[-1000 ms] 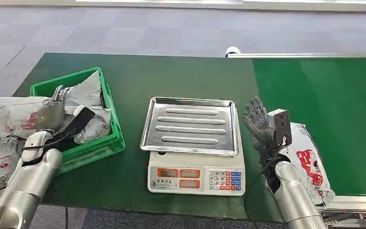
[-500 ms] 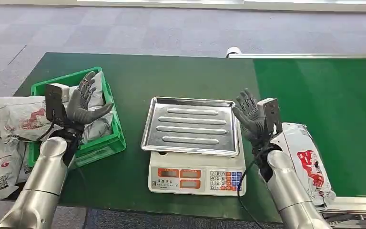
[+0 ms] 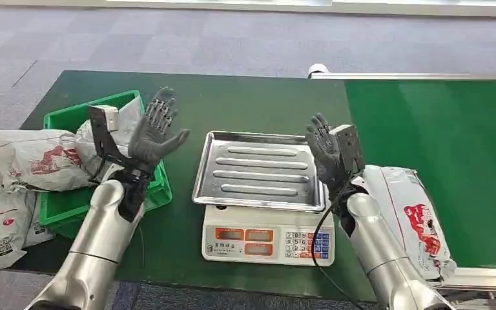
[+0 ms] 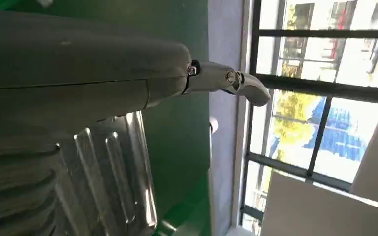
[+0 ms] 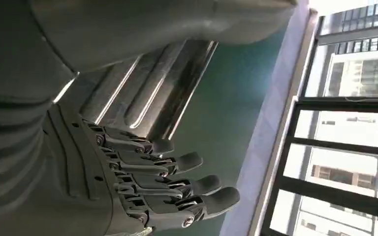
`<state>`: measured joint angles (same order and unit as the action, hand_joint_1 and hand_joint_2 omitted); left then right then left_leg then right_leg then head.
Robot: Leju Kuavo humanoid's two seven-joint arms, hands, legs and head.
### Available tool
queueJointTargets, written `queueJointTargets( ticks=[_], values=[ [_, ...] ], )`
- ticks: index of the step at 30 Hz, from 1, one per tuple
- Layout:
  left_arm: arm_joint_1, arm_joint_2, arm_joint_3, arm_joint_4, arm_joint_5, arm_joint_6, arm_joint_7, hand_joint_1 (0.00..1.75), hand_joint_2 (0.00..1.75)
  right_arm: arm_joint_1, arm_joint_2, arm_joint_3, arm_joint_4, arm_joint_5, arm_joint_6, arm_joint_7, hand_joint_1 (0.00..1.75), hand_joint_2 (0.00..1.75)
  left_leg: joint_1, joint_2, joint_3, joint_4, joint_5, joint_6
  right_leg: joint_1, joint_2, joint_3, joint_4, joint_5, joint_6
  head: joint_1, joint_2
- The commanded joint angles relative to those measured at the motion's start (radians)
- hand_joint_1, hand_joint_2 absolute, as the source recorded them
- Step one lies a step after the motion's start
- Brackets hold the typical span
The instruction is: Moved the parcel from conveyor to table for the left to box.
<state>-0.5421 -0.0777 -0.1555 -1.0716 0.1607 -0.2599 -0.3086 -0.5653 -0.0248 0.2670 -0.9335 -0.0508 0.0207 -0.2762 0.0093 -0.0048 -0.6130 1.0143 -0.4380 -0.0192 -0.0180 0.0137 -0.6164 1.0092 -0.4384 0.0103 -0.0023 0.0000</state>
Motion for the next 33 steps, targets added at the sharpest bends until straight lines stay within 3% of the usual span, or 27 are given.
queueJointTargets(
  ticks=[1,3,10,18,22,23,26,29,33],
  values=[
    [-0.053,-0.082,-0.172,0.163,-0.086,0.086,-0.018,0.0,0.0,-0.03,-0.093,-0.032,0.089,0.187,-0.217,0.06,0.0,1.75,-0.001,-0.004,0.002,0.0,0.0,0.001,-0.001,-0.005,0.003,-0.001,-0.001,0.0,0.0,0.0],
    [-0.055,-0.086,-0.168,0.173,-0.095,0.091,-0.029,0.0,0.0,0.001,-0.091,-0.076,0.065,0.218,-0.194,0.049,0.0,1.75,-0.001,-0.005,0.002,-0.001,0.0,0.002,-0.001,-0.006,0.004,-0.002,-0.001,0.0,0.0,0.0],
    [-0.03,-0.107,-0.175,0.231,-0.159,0.101,-0.054,0.0,0.0,0.083,-0.12,-0.187,0.022,0.541,-0.354,0.149,0.0,1.75,-0.001,-0.003,0.005,-0.002,-0.001,0.002,0.0,-0.005,0.006,-0.004,-0.002,0.0,0.0,0.0],
    [-0.038,-0.109,-0.175,0.24,-0.162,0.099,-0.053,0.0,0.0,0.092,-0.136,-0.211,0.02,0.584,-0.361,0.163,0.0,1.75,-0.001,0.001,0.001,0.0,-0.002,0.002,-0.001,-0.001,0.002,-0.001,-0.001,0.001,0.0,0.0],
    [-0.047,-0.103,-0.183,0.249,-0.192,0.121,-0.048,0.0,0.0,0.063,-0.192,-0.237,0.106,0.747,-0.367,0.281,0.0,1.75,-0.001,-0.001,0.001,0.0,-0.002,0.003,0.0,-0.003,0.002,-0.002,-0.001,0.001,0.0,0.0],
    [-0.045,-0.099,-0.18,0.247,-0.192,0.125,-0.047,0.0,1.75,0.048,-0.205,-0.235,0.144,0.783,-0.349,0.307,0.0,1.75,-0.001,-0.003,0.003,-0.001,-0.002,0.003,0.0,-0.005,0.005,-0.003,-0.002,0.0,0.0,0.0],
    [-0.032,-0.083,-0.171,0.231,-0.187,0.126,-0.042,0.0,1.75,-0.014,-0.219,-0.22,0.284,0.882,-0.272,0.399,0.0,1.75,-0.001,-0.001,0.004,-0.001,-0.002,0.003,0.0,-0.003,0.006,-0.003,-0.002,0.001,0.0,0.0],
    [-0.024,-0.079,-0.161,0.228,-0.185,0.133,-0.042,0.0,1.75,-0.074,-0.215,-0.194,0.417,0.992,-0.272,0.485,0.0,1.75,-0.001,0.003,0.004,-0.001,-0.002,0.003,-0.001,0.001,0.004,-0.003,-0.001,0.001,0.0,0.0],
    [-0.021,-0.08,-0.154,0.221,-0.192,0.138,-0.049,0.0,1.75,-0.089,-0.202,-0.195,0.5,1.027,-0.295,0.489,0.0,1.75,-0.001,0.002,0.004,-0.001,-0.002,0.002,0.0,0.001,0.004,-0.003,-0.001,0.0,0.0,0.0]
  ],
)
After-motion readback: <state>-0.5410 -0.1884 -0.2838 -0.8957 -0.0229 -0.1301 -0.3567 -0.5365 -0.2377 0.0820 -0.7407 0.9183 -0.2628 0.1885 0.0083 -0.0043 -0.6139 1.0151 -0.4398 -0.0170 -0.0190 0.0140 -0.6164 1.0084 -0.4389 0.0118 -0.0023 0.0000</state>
